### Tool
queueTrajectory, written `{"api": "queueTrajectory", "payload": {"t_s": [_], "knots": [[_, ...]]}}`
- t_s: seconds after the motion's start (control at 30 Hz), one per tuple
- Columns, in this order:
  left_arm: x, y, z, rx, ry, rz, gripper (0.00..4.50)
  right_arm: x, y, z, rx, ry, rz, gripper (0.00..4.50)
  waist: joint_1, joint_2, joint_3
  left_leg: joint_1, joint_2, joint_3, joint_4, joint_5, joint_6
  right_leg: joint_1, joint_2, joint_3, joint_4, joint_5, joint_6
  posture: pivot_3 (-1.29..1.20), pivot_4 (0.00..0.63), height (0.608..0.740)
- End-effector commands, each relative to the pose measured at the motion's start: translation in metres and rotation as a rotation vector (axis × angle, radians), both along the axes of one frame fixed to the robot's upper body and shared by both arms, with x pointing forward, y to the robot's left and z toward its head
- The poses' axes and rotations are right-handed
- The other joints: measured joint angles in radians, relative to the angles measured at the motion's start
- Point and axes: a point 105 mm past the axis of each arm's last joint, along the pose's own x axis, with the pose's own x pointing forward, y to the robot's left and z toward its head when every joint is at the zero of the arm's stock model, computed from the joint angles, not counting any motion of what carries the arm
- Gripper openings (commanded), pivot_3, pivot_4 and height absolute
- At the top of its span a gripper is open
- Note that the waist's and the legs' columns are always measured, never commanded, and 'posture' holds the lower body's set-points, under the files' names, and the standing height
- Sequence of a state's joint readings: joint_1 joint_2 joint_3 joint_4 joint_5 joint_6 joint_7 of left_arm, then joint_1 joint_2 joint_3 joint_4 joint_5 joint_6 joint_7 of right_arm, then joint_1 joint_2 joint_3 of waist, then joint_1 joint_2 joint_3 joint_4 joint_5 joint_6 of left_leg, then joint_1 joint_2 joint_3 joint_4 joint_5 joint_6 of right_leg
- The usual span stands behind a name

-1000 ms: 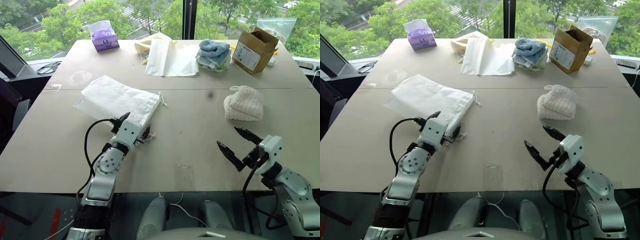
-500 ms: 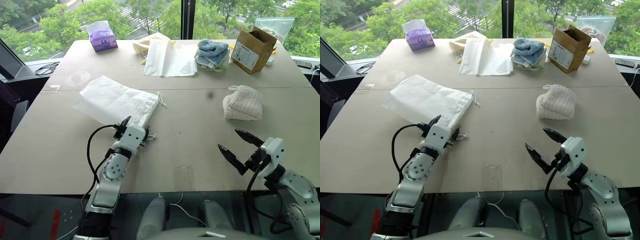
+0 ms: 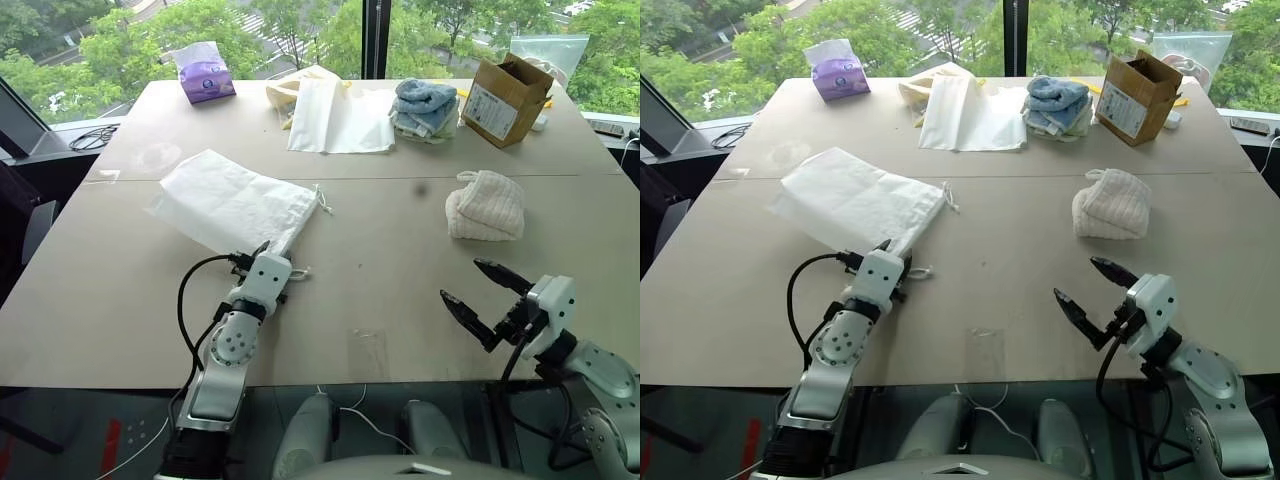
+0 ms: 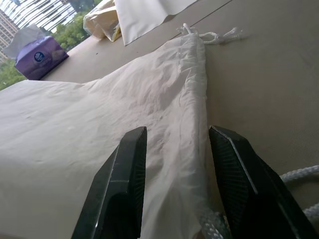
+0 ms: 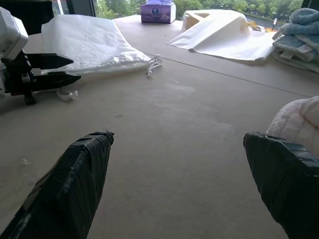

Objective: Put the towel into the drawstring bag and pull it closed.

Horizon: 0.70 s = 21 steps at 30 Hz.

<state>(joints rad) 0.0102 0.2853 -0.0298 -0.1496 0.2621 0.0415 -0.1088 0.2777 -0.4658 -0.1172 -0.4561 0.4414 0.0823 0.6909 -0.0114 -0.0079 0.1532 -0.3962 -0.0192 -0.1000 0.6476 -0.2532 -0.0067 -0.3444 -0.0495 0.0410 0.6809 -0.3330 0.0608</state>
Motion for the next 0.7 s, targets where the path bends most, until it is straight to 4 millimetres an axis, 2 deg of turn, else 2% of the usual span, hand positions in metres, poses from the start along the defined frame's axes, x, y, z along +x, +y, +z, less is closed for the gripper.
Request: {"api": "queueTrajectory", "payload": {"t_s": [0.03,0.07,0.2,0.23,0.3,0.37,0.43,0.6,0.7], "knots": [[-0.002,-0.005,0.01,-0.003,-0.047,-0.027,0.33,-0.002,-0.002,0.007,-0.002,-0.041,-0.002,4.5,0.003,0.0,0.0,0.0,0.0,0.0,0.0,0.0,0.0,0.0,0.0,0.0,0.0,0.0,0.0,0.0,0.15,0.74],[-0.002,-0.004,0.011,-0.007,-0.052,-0.024,0.12,-0.002,-0.002,0.006,-0.002,-0.039,-0.003,4.5,0.005,0.0,0.0,0.0,0.0,0.0,0.0,0.0,0.0,0.0,0.0,0.0,0.0,0.0,0.0,0.0,0.15,0.74],[-0.002,0.001,0.018,-0.045,-0.077,-0.01,0.12,-0.003,-0.002,0.003,-0.003,-0.035,-0.008,4.5,0.003,0.0,0.0,0.0,0.0,0.0,0.0,0.0,0.0,0.0,-0.001,0.0,0.0,0.0,0.0,0.0,0.15,0.74],[-0.001,0.005,0.022,-0.099,-0.087,0.004,0.12,-0.003,-0.002,0.003,-0.003,-0.035,-0.009,4.5,0.002,0.0,0.0,0.0,0.0,0.0,0.0,0.0,0.0,0.0,0.0,0.0,0.0,0.0,0.0,0.0,0.15,0.74],[0.001,0.017,0.033,-0.296,-0.105,0.038,0.12,-0.003,-0.003,0.002,-0.002,-0.034,-0.011,4.5,0.0,0.0,0.0,0.0,0.0,0.0,0.0,0.0,0.0,0.0,0.0,0.0,0.0,0.0,0.0,0.0,0.15,0.74],[0.003,0.021,0.04,-0.523,-0.096,0.002,0.12,-0.003,-0.003,0.002,0.0,-0.035,-0.012,4.5,0.0,0.0,0.0,0.0,0.0,0.0,0.0,0.0,0.0,0.0,-0.001,0.0,0.0,0.0,0.0,0.0,0.15,0.74],[0.006,0.023,0.044,-0.675,-0.074,-0.035,0.12,-0.002,-0.003,0.002,0.0,-0.035,-0.013,4.5,0.0,0.0,0.0,0.0,0.0,0.0,0.0,0.0,0.0,0.0,-0.001,-0.001,0.0,0.0,0.0,0.0,0.15,0.74],[0.008,0.016,0.063,-1.117,0.009,-0.252,0.12,-0.001,-0.002,0.0,0.002,-0.037,-0.012,4.5,-0.001,0.0,0.0,0.0,0.0,0.0,0.001,0.0,0.0,0.001,0.0,-0.001,0.0,0.0,0.0,0.0,0.15,0.74],[0.003,0.013,0.066,-1.245,0.082,-0.345,0.12,-0.001,-0.001,0.0,0.004,-0.041,-0.014,4.5,-0.002,0.0,0.0,0.0,0.0,0.0,0.002,0.0,0.0,0.001,0.0,-0.001,0.0,0.0,0.0,0.0,0.15,0.74]]}}
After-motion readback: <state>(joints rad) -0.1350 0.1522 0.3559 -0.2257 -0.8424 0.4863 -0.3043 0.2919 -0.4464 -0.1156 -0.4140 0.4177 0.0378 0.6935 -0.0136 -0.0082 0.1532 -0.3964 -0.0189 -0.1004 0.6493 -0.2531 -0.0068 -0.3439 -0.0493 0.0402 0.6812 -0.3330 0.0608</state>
